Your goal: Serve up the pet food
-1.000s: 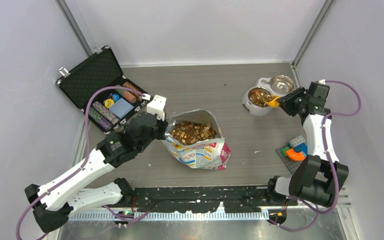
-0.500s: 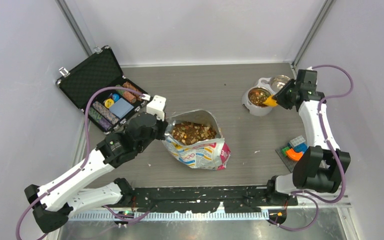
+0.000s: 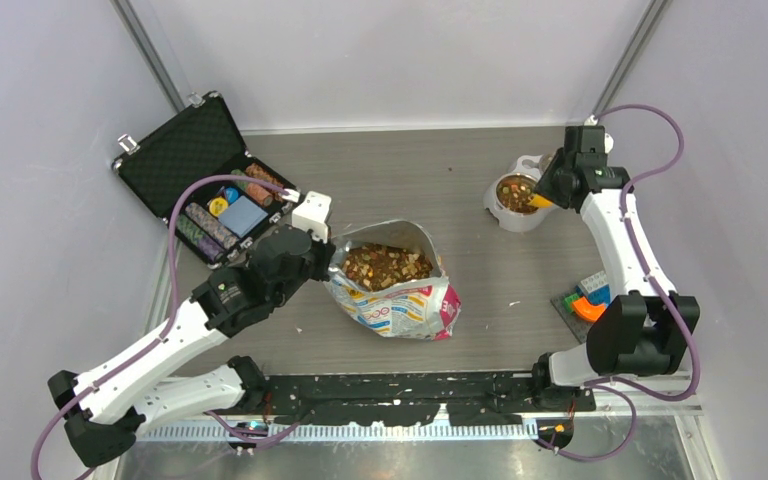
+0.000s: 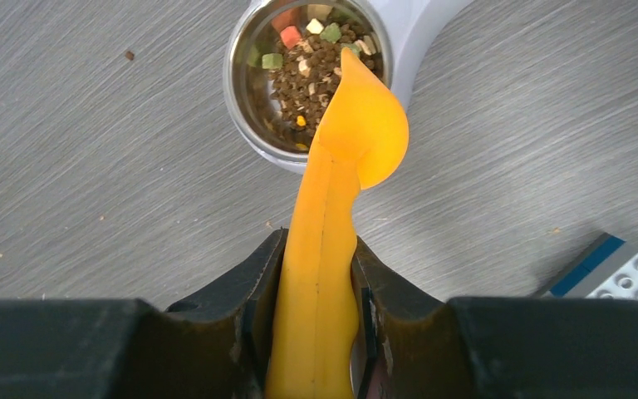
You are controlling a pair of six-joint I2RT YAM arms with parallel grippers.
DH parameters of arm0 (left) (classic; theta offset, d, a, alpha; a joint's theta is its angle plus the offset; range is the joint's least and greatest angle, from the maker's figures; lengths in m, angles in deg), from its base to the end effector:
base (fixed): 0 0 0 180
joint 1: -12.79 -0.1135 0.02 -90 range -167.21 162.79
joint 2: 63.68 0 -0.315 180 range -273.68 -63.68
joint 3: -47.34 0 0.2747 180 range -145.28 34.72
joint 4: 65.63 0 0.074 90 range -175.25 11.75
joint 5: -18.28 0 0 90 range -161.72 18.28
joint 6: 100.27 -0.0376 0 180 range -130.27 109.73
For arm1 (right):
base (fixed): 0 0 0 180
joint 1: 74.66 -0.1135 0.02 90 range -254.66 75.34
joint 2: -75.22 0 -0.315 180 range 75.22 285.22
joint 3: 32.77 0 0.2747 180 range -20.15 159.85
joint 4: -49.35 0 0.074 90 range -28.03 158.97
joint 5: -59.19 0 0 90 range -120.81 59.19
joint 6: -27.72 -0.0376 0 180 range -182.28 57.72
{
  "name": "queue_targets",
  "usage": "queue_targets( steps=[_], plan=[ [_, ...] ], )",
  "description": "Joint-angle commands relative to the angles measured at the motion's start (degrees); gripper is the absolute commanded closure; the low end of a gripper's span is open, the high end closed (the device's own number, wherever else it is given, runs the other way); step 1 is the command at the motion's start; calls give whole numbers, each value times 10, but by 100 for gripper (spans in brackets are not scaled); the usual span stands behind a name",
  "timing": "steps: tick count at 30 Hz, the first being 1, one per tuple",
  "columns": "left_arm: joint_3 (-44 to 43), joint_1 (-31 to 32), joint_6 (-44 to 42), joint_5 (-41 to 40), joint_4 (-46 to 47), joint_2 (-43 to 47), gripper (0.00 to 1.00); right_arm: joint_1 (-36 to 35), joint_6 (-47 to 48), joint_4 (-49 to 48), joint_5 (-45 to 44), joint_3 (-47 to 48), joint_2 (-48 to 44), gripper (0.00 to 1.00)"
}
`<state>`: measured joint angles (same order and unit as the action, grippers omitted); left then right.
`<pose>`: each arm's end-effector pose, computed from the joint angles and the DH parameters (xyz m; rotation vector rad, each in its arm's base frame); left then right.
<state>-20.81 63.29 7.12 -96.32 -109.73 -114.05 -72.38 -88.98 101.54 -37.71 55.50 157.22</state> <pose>0.1251 -0.1271 0.3920 0.3076 1.9769 -0.3289 0.3262 -0.0175 0.3755 0.6476 2.2753 0.0631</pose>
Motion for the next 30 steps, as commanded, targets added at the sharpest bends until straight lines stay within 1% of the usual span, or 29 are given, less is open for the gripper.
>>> queue_targets(
  steps=[1,3,4,5,7,8,12,16,19,23,24,26,28,30],
  plan=[
    [-10,-5,-15,-31,62,16,100,0,23,33,-25,51,-1,95],
    [-10,-5,-15,-32,61,17,100,-2,20,19,-12,29,-17,95],
    [-10,-5,-14,-31,60,17,100,-3,18,2,-19,21,-22,95],
    [-10,-5,-14,-31,60,17,100,-3,16,6,-35,23,-26,95],
    [-9,-5,-13,-30,60,20,100,-2,22,19,-28,23,-37,95],
    [-8,-5,-13,-30,61,21,100,-2,23,11,-23,18,-42,95],
    [-7,-5,-10,-20,63,24,100,-2,25,0,-49,1,-69,95],
    [-6,-4,-8,-26,68,19,100,1,8,-13,10,-27,-109,95],
    [-11,-5,-1,-20,66,10,100,4,-17,-39,32,-56,-154,95],
    [-22,-5,7,-9,61,4,100,15,-47,-45,56,-79,-226,95],
    [-25,-5,8,-6,60,3,100,18,-55,-45,84,-83,-253,95],
    [-31,-5,9,0,57,3,100,29,-66,-48,111,-85,-295,95],
    [-36,-5,11,1,59,1,100,34,-76,-51,139,-84,-331,95],
    [-42,-5,15,-1,53,-3,100,36,-87,-53,188,-85,-360,95]
  ],
)
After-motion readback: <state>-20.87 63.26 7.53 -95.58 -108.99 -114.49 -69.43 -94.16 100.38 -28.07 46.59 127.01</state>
